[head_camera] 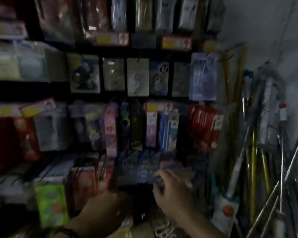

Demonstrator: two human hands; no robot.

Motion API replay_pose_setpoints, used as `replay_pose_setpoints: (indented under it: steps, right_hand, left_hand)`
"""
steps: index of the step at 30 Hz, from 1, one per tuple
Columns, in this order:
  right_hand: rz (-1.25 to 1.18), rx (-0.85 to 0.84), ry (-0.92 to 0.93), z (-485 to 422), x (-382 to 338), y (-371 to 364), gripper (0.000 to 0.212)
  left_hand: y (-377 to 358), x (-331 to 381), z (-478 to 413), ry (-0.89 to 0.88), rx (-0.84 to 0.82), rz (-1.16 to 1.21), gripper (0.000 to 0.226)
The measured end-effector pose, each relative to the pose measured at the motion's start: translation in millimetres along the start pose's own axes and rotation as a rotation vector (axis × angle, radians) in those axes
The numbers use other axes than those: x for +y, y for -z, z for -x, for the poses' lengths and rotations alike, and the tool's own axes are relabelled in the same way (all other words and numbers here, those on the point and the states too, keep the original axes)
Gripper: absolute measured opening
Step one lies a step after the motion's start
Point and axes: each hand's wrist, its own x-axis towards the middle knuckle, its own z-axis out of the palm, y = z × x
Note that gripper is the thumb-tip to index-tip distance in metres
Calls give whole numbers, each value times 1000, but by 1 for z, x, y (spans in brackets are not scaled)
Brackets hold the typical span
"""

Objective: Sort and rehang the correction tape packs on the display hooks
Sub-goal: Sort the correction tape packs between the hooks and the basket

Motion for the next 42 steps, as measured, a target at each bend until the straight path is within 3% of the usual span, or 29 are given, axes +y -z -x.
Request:
replay_pose_setpoints:
  steps: [4, 9, 15, 19, 25, 33, 39, 42]
  right_hand:
    - [-13, -206, -62, 71, 3, -92, 29]
    - [-49, -452, -217, 158, 26, -183, 30]
    - [-63, -675, -420, 240, 60, -265, 12]
    - [-79, -725, -456, 271, 80, -301, 63]
    - [255, -1040, -317, 292, 94, -335, 93]
    - [260, -879, -229, 293, 104, -356, 76]
    - [75, -721, -273, 281, 89, -361, 54]
    - [-52, -608, -274, 266, 84, -355, 40]
  left_hand:
    - [-83, -38, 47, 88, -40, -102, 39]
    - [-186, -62, 104, 218, -219, 34, 30]
    - [-278, -84, 147, 303, -289, 122, 27]
    - [-326, -82, 166, 379, -358, 227, 30]
    - [-359, -81, 169, 434, -431, 331, 35]
    - [-371, -88, 158, 412, -547, 313, 37]
    - [-376, -90, 151, 433, -458, 413, 34]
    - [-375, -90, 153, 483, -376, 438, 45]
